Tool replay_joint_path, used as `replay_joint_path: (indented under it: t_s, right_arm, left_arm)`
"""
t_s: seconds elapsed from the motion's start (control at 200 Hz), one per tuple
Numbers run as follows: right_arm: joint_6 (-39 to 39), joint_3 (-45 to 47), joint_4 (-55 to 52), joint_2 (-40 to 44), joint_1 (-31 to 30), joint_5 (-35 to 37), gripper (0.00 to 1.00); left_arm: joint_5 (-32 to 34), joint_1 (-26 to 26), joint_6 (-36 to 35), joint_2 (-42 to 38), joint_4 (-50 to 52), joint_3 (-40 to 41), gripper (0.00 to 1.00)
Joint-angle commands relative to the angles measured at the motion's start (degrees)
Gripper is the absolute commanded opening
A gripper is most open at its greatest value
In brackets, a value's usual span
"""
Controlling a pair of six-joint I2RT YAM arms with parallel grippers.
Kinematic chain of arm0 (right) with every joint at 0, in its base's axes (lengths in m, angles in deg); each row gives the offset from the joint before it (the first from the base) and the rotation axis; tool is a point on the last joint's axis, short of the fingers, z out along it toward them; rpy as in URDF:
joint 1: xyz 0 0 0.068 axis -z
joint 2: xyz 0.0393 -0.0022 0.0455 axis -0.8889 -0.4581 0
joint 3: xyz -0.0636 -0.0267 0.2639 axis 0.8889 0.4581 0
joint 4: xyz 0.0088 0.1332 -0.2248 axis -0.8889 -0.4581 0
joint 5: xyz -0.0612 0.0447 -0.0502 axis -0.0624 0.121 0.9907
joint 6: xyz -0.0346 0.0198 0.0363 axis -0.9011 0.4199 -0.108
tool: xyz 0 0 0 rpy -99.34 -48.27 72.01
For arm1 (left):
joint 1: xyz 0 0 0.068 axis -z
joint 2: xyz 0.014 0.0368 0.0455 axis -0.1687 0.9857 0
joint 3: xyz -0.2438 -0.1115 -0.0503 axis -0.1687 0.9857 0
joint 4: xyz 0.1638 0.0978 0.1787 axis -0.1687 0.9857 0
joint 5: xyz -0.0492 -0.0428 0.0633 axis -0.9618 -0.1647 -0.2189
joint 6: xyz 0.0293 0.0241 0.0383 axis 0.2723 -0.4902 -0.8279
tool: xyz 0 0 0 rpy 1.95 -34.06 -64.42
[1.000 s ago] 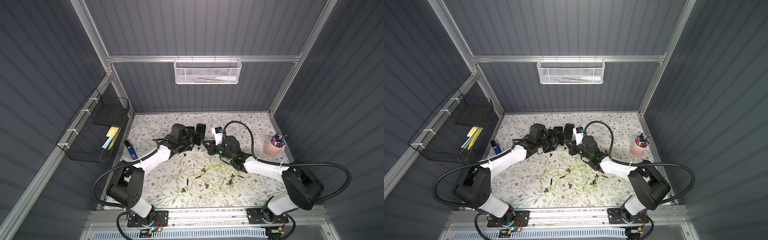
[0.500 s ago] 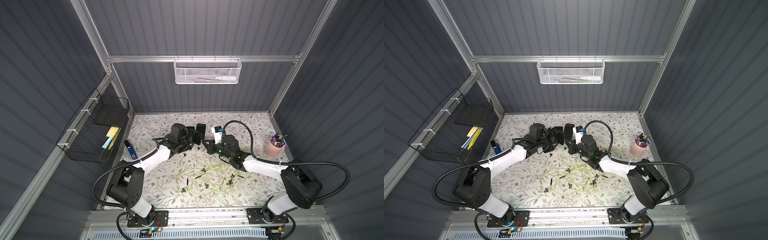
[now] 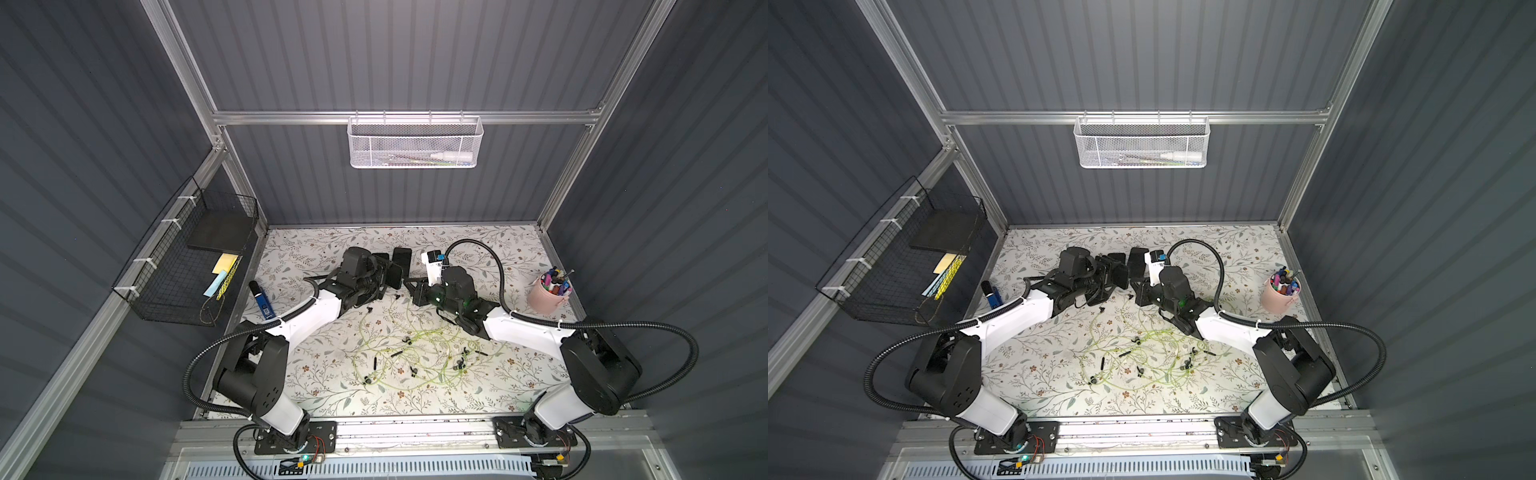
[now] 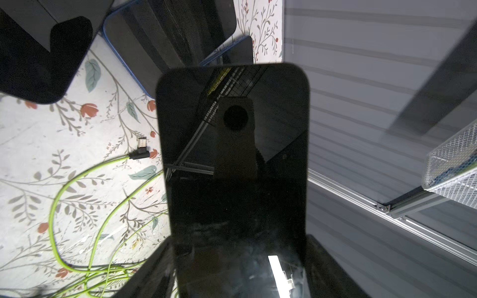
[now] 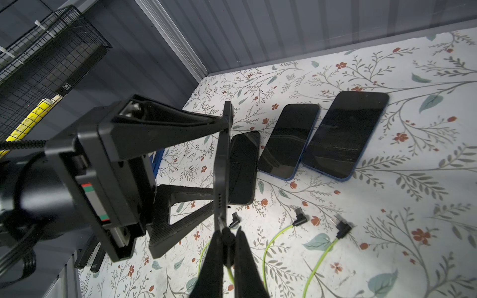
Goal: Plug wired earphones into phones
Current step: Insert the wired earphone into the phone.
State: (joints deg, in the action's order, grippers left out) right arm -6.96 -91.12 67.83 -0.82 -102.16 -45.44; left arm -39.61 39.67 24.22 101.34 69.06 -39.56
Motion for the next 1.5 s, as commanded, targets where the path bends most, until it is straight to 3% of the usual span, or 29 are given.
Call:
replay_joint_path:
  t_s: [0.0, 0.26, 0.82, 0.966, 1.091, 1.236, 1.346, 1.496]
  right_arm:
    - [0.1, -1.9, -2.9, -1.5, -0.2, 2.6, 0.0]
    - [-0.3, -3.6, -6.1, -1.7, -0.7, 3.3, 0.0]
    - [-2.5, -3.7, -1.5, -4.1, -0.4, 1.2, 0.0]
    - [-2.5, -3.9, -4.3, -2.7, 0.0, 1.2, 0.0]
    - [-4.2, -4.2, -14.6, 1.9, 0.7, 1.8, 0.36]
    - [-6.1, -5.7, -29.2, 7.2, 5.1, -4.1, 0.56]
    - [-5.2, -7.7, -33.8, 7.3, 11.3, -17.2, 0.63]
    - [-4.7, -12.7, -36.0, 2.9, 15.8, -28.6, 0.58]
  left_arm:
    - [-1.9, 1.7, -1.6, -1.3, -0.6, -0.6, 0.0]
    - [-0.1, 3.2, -2.8, -0.5, 1.6, -2.4, 0.0]
    - [-4.8, 4.8, 0.1, 1.2, -4.2, -1.1, 0.0]
    - [-2.1, 4.7, -2.4, 0.4, -0.1, -1.9, 0.0]
    - [1.1, 4.2, -7.9, 0.9, 6.5, -5.2, 0.0]
    - [5.0, 4.0, -14.3, 3.3, 13.2, -9.3, 0.0]
    - [4.8, 4.0, -16.8, 6.6, 14.1, -11.9, 0.0]
    - [2.4, 4.1, -21.8, 11.8, 16.1, -17.3, 0.0]
